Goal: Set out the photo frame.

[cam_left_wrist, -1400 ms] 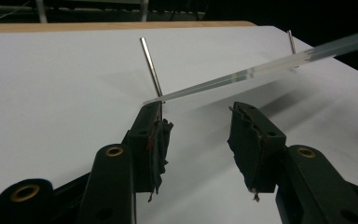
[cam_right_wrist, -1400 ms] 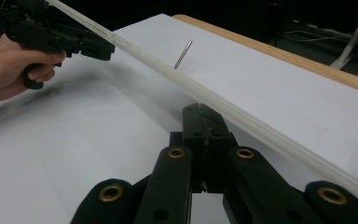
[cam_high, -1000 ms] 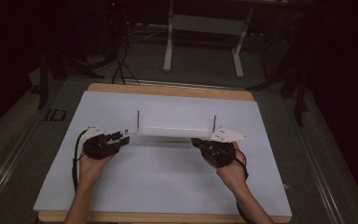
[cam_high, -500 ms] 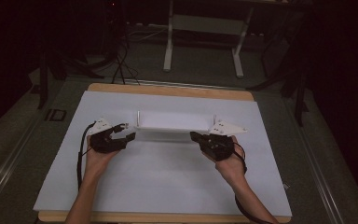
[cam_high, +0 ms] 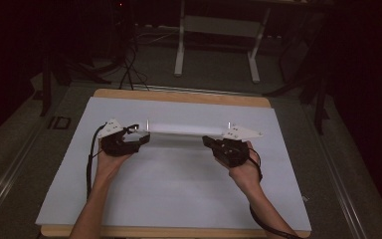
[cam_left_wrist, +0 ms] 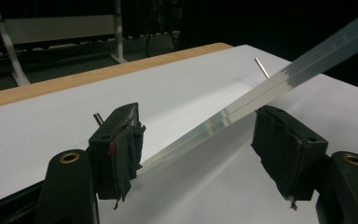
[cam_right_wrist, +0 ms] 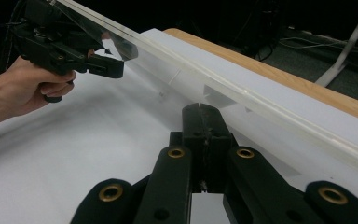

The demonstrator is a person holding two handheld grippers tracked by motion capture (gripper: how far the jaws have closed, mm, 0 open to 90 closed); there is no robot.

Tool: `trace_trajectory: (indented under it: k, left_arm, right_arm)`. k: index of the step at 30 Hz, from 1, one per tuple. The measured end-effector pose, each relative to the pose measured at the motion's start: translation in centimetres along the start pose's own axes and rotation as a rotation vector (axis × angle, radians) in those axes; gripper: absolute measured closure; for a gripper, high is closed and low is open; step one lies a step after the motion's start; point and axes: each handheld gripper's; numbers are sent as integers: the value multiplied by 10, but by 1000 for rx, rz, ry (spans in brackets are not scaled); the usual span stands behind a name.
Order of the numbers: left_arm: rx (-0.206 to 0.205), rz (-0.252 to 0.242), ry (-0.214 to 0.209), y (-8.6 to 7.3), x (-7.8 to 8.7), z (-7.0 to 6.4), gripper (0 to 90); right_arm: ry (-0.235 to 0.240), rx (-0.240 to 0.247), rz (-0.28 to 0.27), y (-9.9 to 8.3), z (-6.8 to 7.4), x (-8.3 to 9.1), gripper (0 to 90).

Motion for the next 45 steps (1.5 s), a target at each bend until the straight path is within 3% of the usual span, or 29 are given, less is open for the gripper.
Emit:
trace_trajectory:
  k: [8, 14, 20, 25, 28, 35, 40, 45]
  left_arm:
    - [-13, 19, -27, 4, -7, 2, 398]
    - [-8, 10, -18, 5, -10, 3, 423]
    - [-19, 28, -4, 7, -11, 3, 437]
    - [-12, 22, 1, 8, -12, 4, 438]
    - [-6, 18, 3, 8, -12, 4, 438]
    - [-6, 21, 19, 10, -13, 4, 439]
    - [-2, 30, 21, 11, -13, 4, 444]
    - [6, 30, 26, 13, -14, 5, 445]
  right_arm:
    - [-9, 11, 7, 6, 0, -5, 900]
    - [-16, 7, 0, 9, -2, -7, 900]
    - [-38, 21, -5, 3, -8, -3, 830]
    - [-55, 12, 10, -7, -19, 0, 798]
    - [-40, 25, 17, -15, -25, 2, 745]
    - [-90, 36, 57, -35, -41, 5, 640]
    - [-119, -15, 78, -49, -58, 7, 608]
    - [-147, -34, 96, -57, -71, 7, 600]
Point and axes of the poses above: each handheld gripper's, and its own axes: x roughly backward along the jaws, y roughly out of its top, z roughly to its left, and after that the axes turned 8 degrees about -y, right-handed
